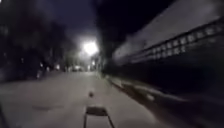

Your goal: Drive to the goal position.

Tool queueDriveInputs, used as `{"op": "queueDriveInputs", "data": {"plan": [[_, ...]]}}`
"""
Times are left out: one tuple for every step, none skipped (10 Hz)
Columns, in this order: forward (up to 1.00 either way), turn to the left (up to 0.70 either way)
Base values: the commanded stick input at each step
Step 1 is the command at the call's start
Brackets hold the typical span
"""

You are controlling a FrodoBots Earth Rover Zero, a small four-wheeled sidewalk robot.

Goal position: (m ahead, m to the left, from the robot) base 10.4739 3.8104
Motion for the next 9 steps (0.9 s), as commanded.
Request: {"op": "queueDriveInputs", "data": {"plan": [[0.7,0.0],[0.7,0.0],[0.7,0.0],[0.7,0.0],[0.7,0.0],[0.7,0.0],[0.7,0.0],[0.7,0.0],[0.7,0.0]]}}
